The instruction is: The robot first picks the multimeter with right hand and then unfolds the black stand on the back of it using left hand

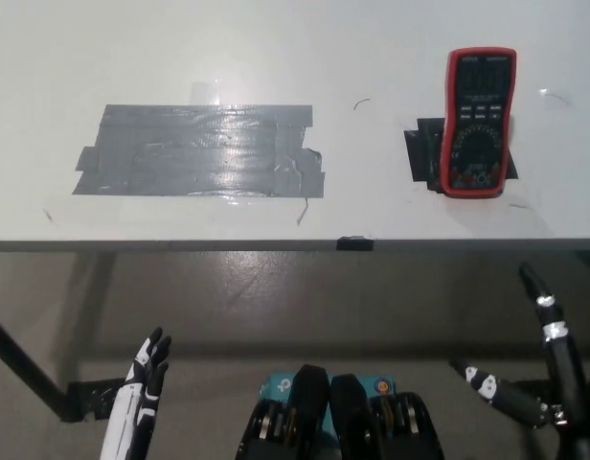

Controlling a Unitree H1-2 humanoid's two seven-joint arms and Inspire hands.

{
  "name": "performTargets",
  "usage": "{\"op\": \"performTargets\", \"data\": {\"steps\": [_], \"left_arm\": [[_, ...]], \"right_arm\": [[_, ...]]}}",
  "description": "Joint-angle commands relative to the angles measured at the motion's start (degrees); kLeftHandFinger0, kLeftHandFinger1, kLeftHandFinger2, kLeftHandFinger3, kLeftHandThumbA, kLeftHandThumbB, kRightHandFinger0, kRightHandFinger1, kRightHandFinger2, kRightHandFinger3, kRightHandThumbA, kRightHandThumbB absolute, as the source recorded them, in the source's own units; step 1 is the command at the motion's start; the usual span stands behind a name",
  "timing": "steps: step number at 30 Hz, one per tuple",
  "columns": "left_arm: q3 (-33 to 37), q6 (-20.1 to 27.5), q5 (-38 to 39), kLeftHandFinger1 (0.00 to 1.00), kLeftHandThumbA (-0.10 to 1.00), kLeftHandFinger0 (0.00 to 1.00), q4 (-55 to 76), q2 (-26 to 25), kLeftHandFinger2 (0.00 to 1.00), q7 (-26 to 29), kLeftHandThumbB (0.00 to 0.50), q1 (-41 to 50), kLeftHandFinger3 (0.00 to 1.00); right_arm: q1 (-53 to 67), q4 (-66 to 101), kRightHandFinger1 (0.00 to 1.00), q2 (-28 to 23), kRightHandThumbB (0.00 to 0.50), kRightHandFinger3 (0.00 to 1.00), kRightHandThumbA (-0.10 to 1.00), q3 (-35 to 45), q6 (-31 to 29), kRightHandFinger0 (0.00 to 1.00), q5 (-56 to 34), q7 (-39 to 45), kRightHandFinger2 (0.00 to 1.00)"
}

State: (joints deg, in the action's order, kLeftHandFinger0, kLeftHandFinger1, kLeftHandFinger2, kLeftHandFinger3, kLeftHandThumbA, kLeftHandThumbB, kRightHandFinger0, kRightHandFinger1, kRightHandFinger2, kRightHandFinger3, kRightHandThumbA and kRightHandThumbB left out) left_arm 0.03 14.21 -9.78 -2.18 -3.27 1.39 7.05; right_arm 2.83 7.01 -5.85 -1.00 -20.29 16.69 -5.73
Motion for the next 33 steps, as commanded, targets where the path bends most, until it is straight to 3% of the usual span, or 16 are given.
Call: {"op": "performTargets", "data": {"steps": [1, 3, 5, 9, 10, 16, 24, 33], "left_arm": [[0.6, 4.2, -1.4, 1.00, 1.00, 1.00, 2.8, -1.2, 1.00, 0.4, 0.124, 0.4, 1.00], [0.7, 4.2, -1.7, 1.00, 1.00, 1.00, 3.2, -1.4, 1.00, 0.2, 0.106, 0.4, 1.00], [0.6, 4.4, -1.4, 1.00, 1.00, 1.00, 3.3, -1.5, 1.00, 0.1, 0.090, 0.4, 1.00], [0.5, 4.3, -1.2, 1.00, 1.00, 1.00, 3.5, -1.6, 1.00, 0.3, 0.088, 0.4, 1.00], [0.6, 4.3, -1.4, 1.00, 1.00, 1.00, 3.5, -1.6, 1.00, 0.3, 0.085, 0.5, 1.00], [0.6, 4.0, -1.5, 1.00, 1.00, 1.00, 3.8, -1.6, 1.00, 0.4, 0.092, 0.5, 1.00], [0.7, 4.6, -1.8, 1.00, 1.00, 1.00, 3.9, -1.8, 1.00, 0.5, 0.083, 0.3, 1.00], [0.7, 4.9, -2.8, 1.00, 1.00, 1.00, 3.9, -1.8, 1.00, 0.8, 0.098, 0.5, 1.00]], "right_arm": [[-4.2, 19.6, 1.00, 2.3, 0.455, 1.00, 1.00, 2.6, 6.8, 1.00, 13.3, -0.3, 1.00], [-8.3, 22.8, 1.00, 2.0, 0.486, 1.00, 1.00, 3.2, 11.2, 1.00, 13.3, 1.8, 1.00], [-12.7, 23.4, 1.00, 1.7, 0.483, 1.00, 1.00, 3.6, 14.6, 1.00, 14.5, 3.0, 1.00], [-21.0, 20.5, 1.00, 1.2, 0.438, 1.00, 1.00, 4.0, 21.5, 1.00, 16.5, 4.6, 1.00], [-24.8, 17.3, 1.00, 1.2, 0.409, 1.00, 0.95, 4.1, 24.3, 1.00, 16.9, 4.5, 1.00], [-38.4, 1.1, 1.00, 0.7, 0.401, 1.00, 0.85, 4.3, 32.1, 1.00, 17.8, 2.3, 1.00], [-50.5, -21.8, 1.00, 0.1, 0.449, 1.00, 0.90, 6.8, 32.8, 1.00, 14.5, -5.7, 1.00], [-59.2, -40.4, 1.00, 1.4, 0.451, 1.00, 0.88, 8.0, 33.4, 1.00, 14.3, -18.0, 1.00]]}}
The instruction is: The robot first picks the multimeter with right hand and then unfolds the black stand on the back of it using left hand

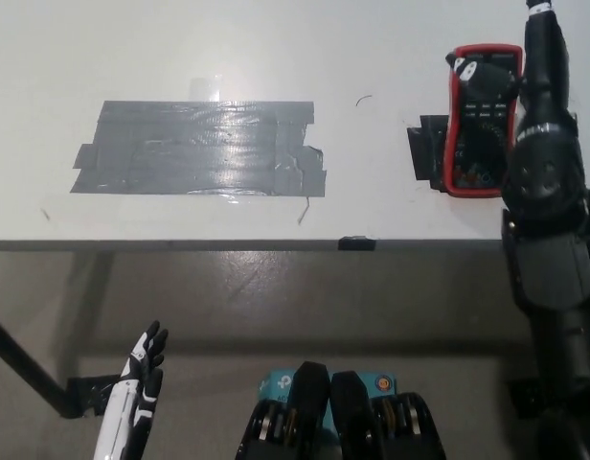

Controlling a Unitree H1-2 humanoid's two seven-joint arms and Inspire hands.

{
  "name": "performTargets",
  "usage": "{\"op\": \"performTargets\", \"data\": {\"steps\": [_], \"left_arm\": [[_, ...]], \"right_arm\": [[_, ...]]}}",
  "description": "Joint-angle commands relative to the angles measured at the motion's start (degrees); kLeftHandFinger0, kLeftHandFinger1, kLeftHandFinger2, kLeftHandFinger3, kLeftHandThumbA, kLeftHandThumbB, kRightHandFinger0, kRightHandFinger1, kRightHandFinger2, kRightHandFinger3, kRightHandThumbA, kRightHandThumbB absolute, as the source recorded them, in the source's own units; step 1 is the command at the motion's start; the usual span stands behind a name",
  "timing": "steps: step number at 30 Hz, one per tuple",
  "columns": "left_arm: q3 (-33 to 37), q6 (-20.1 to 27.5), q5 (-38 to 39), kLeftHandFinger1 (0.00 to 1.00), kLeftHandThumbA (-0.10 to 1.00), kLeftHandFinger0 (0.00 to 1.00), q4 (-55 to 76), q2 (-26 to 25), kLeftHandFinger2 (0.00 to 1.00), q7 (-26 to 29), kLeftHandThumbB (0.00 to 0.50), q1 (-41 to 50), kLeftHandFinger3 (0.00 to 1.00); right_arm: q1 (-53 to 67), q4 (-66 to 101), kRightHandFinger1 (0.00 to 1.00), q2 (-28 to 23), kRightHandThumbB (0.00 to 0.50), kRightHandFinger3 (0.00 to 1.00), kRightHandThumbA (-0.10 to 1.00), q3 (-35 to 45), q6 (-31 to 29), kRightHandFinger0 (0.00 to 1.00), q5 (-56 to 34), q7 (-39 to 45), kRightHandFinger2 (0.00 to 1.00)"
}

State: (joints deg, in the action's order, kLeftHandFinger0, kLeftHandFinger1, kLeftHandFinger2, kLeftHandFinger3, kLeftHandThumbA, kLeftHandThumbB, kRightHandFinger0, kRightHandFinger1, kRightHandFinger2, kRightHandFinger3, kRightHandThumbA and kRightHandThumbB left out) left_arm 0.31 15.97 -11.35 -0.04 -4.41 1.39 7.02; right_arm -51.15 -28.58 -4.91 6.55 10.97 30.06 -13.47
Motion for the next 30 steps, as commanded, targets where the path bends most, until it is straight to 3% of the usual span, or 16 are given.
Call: {"op": "performTargets", "data": {"steps": [1, 6, 13, 17, 29, 30], "left_arm": [[0.4, 3.1, -1.2, 1.00, 1.00, 1.00, 1.8, -0.7, 1.00, 0.6, 0.098, 0.5, 1.00], [0.5, 3.0, -1.3, 1.00, 1.00, 1.00, 2.0, -0.9, 1.00, 0.4, 0.100, 0.3, 1.00], [0.6, 2.6, -1.9, 1.00, 1.00, 1.00, 2.2, -1.0, 1.00, 0.4, 0.109, 0.3, 1.00], [0.7, 2.6, -2.2, 1.00, 1.00, 1.00, 2.2, -0.9, 1.00, 0.4, 0.115, 0.3, 1.00], [1.0, 3.4, -2.2, 1.00, 1.00, 1.00, 1.9, -1.1, 1.00, 0.5, 0.114, 0.2, 1.00], [1.0, 3.3, -2.2, 1.00, 1.00, 1.00, 2.0, -1.1, 1.00, 0.5, 0.109, 0.2, 1.00]], "right_arm": [[-5.7, -5.9, 1.00, 0.7, 0.456, 1.00, 0.89, 0.7, 2.4, 1.00, 0.5, -11.1, 1.00], [-6.8, -7.8, 1.00, 1.3, 0.464, 1.00, 0.98, 0.9, 3.8, 1.00, -0.2, -14.3, 1.00], [-7.8, -8.7, 1.00, 2.7, 0.454, 1.00, 0.95, 2.7, 3.4, 1.00, -4.6, -15.2, 1.00], [-7.9, -8.5, 1.00, 3.3, 0.492, 1.00, 1.00, 3.1, 5.2, 1.00, -6.6, -14.3, 1.00], [-8.4, -5.0, 1.00, 4.8, 0.493, 1.00, 1.00, 5.1, 7.9, 1.00, -13.9, -10.3, 1.00], [-8.4, -4.9, 1.00, 4.8, 0.476, 1.00, 1.00, 5.1, 8.1, 1.00, -14.2, -10.2, 1.00]]}}
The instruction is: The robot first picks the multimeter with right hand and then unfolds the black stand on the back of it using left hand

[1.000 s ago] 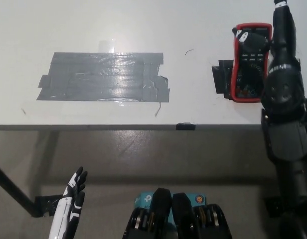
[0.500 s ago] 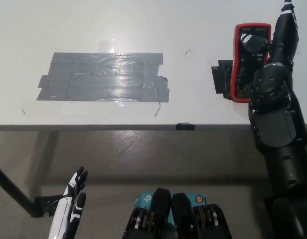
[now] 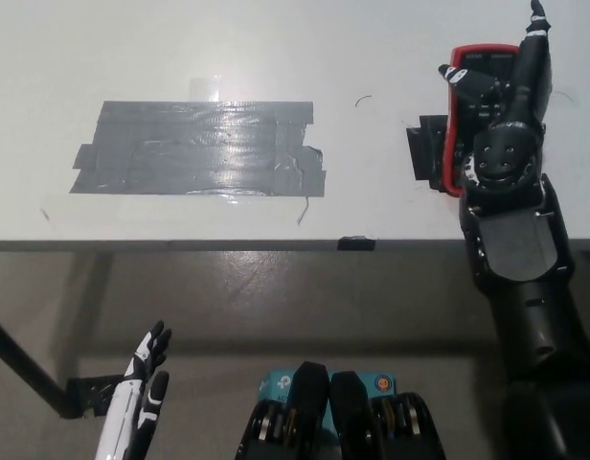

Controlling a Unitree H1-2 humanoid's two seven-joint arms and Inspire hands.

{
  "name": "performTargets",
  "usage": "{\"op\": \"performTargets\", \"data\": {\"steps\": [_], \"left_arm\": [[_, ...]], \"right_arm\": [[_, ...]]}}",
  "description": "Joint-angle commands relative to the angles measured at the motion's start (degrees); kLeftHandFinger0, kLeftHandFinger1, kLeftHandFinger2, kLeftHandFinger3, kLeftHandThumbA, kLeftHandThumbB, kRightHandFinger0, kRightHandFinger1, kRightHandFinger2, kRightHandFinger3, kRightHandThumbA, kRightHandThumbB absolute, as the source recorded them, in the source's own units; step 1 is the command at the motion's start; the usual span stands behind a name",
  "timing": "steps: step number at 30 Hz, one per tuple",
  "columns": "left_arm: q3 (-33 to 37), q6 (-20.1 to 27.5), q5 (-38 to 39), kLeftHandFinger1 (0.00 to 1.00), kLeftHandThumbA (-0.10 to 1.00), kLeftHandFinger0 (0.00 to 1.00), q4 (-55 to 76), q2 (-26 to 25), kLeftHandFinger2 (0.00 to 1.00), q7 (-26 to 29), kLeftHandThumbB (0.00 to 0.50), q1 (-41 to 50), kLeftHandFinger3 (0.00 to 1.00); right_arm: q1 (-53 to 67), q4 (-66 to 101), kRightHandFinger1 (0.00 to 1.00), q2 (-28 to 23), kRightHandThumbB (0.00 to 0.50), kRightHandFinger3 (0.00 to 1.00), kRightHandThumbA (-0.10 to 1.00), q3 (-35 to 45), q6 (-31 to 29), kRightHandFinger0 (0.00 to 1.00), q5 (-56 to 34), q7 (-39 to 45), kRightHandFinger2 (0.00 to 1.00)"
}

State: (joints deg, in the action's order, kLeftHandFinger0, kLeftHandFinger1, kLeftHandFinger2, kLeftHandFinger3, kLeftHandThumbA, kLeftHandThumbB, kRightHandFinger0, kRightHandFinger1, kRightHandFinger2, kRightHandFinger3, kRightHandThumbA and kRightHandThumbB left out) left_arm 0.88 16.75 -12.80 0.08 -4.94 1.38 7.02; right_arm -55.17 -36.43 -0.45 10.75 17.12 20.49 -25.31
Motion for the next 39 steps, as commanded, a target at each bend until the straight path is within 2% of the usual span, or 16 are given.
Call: {"op": "performTargets", "data": {"steps": [1, 5, 8, 11, 14, 18, 26, 29, 32, 39], "left_arm": [[0.5, 2.2, -0.6, 1.00, 1.00, 1.00, 1.8, -0.5, 1.00, 0.4, 0.118, 0.4, 1.00], [0.7, 2.5, -0.7, 1.00, 1.00, 1.00, 2.0, -0.6, 1.00, 0.3, 0.111, 0.8, 1.00], [0.7, 3.0, -0.5, 1.00, 1.00, 1.00, 1.6, -0.6, 1.00, 0.4, 0.122, 0.6, 1.00], [0.8, 3.2, -0.7, 1.00, 1.00, 1.00, 1.7, -0.7, 1.00, 0.5, 0.123, 0.6, 1.00], [0.8, 3.5, -0.2, 1.00, 1.00, 1.00, 1.5, -0.8, 1.00, 0.2, 0.126, 0.6, 1.00], [0.9, 3.8, 0.4, 1.00, 1.00, 1.00, 1.5, -1.0, 1.00, 0.0, 0.124, 0.5, 1.00], [1.0, 4.3, 0.4, 1.00, 1.00, 1.00, 1.4, -1.1, 1.00, 0.1, 0.120, 0.6, 1.00], [1.0, 4.7, 0.7, 1.00, 1.00, 1.00, 1.2, -1.0, 1.00, 0.0, 0.113, 0.6, 1.00], [1.0, 4.8, 0.3, 1.00, 1.00, 1.00, 1.0, -0.9, 1.00, 0.2, 0.127, 0.6, 1.00], [1.0, 4.5, 0.1, 1.00, 1.00, 1.00, 1.4, -1.0, 1.00, 0.3, 0.131, 0.4, 1.00]], "right_arm": [[-4.2, 3.1, 1.00, 0.2, 0.459, 1.00, 1.00, 0.6, 2.8, 1.00, -4.4, 1.9, 1.00], [-4.0, 1.7, 1.00, -0.7, 0.448, 1.00, 1.00, -2.1, 3.8, 1.00, -1.4, -0.1, 1.00], [-4.0, 0.2, 1.00, -1.4, 0.471, 1.00, 1.00, -3.8, 3.1, 1.00, 0.3, -2.4, 1.00], [-4.0, -1.1, 1.00, -2.1, 0.466, 1.00, 1.00, -5.1, 2.9, 1.00, 1.0, -3.7, 1.00], [-4.3, -2.4, 1.00, -2.4, 0.482, 1.00, 1.00, -5.4, 3.3, 1.00, 0.9, -4.5, 1.00], [-5.1, -4.8, 1.00, -2.8, 0.500, 1.00, 0.95, -5.9, 2.2, 1.00, 0.5, -6.2, 1.00], [-6.1, -8.1, 1.00, -3.4, 0.495, 1.00, 0.88, -6.5, 1.7, 1.00, 0.0, -7.7, 1.00], [-6.6, -8.9, 1.00, -3.6, 0.500, 1.00, 0.89, -6.5, 1.5, 1.00, -0.4, -7.8, 1.00], [-6.9, -8.9, 1.00, -3.4, 0.500, 1.00, 0.93, -6.6, 2.1, 1.00, -0.4, -7.9, 1.00], [-8.1, -8.5, 1.00, -2.4, 0.500, 1.00, 0.93, -6.7, 1.4, 1.00, -1.5, -7.2, 1.00]]}}
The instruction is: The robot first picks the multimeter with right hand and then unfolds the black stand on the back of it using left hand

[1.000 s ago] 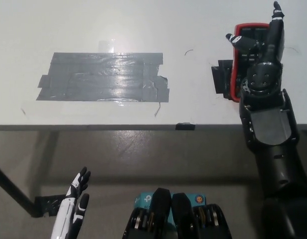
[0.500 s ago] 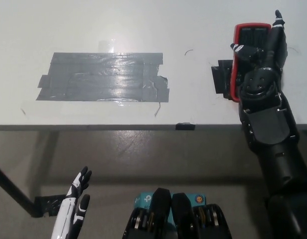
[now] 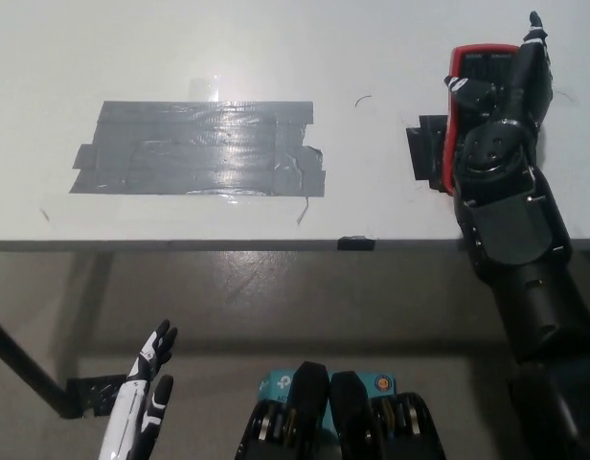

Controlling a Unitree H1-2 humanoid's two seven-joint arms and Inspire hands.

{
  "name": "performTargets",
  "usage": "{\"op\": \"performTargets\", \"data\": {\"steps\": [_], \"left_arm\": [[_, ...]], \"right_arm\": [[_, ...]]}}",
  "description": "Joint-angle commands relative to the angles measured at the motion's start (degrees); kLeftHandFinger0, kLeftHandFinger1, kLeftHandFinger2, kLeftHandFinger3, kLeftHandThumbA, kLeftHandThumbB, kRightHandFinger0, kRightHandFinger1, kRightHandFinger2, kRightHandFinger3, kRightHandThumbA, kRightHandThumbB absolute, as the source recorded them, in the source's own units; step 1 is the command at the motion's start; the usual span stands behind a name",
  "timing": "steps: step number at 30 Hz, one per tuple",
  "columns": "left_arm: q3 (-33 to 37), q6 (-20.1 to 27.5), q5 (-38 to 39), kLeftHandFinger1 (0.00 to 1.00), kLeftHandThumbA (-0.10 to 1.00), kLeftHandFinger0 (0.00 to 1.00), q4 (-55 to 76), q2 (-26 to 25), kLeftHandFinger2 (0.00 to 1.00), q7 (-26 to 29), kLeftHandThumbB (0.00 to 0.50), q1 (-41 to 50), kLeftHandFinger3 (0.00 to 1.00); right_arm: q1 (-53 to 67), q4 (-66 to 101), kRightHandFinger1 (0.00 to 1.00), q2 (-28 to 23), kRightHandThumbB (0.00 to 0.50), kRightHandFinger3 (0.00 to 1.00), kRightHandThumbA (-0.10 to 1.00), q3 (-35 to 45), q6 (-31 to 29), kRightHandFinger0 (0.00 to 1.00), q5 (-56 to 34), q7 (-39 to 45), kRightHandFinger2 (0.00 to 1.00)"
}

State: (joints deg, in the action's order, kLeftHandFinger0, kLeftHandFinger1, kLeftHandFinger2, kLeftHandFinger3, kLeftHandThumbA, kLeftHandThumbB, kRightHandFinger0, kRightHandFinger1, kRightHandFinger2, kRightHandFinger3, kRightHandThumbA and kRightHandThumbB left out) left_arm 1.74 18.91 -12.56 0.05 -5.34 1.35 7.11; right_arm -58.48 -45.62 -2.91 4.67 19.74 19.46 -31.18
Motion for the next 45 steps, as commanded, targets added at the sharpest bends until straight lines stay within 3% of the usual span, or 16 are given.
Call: {"op": "performTargets", "data": {"steps": [1, 15, 40, 45], "left_arm": [[0.1, 2.0, 0.1, 1.00, 1.00, 1.00, 1.6, -0.5, 1.00, 0.2, 0.139, 0.4, 1.00], [0.1, 1.6, -0.1, 1.00, 1.00, 1.00, 1.9, -0.6, 1.00, 0.2, 0.133, 0.1, 1.00], [0.0, 2.2, -0.3, 1.00, 1.00, 1.00, 1.4, -0.8, 1.00, 0.4, 0.132, -0.7, 1.00], [0.0, 2.2, -0.2, 1.00, 1.00, 1.00, 1.4, -0.8, 1.00, 0.3, 0.132, -0.9, 1.00]], "right_arm": [[-4.8, 0.8, 1.00, 0.3, 0.500, 1.00, 0.93, -0.6, -1.3, 1.00, -0.7, -1.0, 1.00], [-5.9, -6.2, 1.00, 1.1, 0.500, 1.00, 0.93, 0.9, -2.6, 1.00, -3.9, -1.6, 1.00], [-7.5, -11.4, 1.00, -0.5, 0.500, 1.00, 0.85, 0.8, -3.8, 1.00, -5.0, -5.5, 1.00], [-7.4, -11.7, 1.00, -0.2, 0.499, 1.00, 0.78, 1.9, -5.1, 1.00, -7.4, -3.8, 1.00]]}}
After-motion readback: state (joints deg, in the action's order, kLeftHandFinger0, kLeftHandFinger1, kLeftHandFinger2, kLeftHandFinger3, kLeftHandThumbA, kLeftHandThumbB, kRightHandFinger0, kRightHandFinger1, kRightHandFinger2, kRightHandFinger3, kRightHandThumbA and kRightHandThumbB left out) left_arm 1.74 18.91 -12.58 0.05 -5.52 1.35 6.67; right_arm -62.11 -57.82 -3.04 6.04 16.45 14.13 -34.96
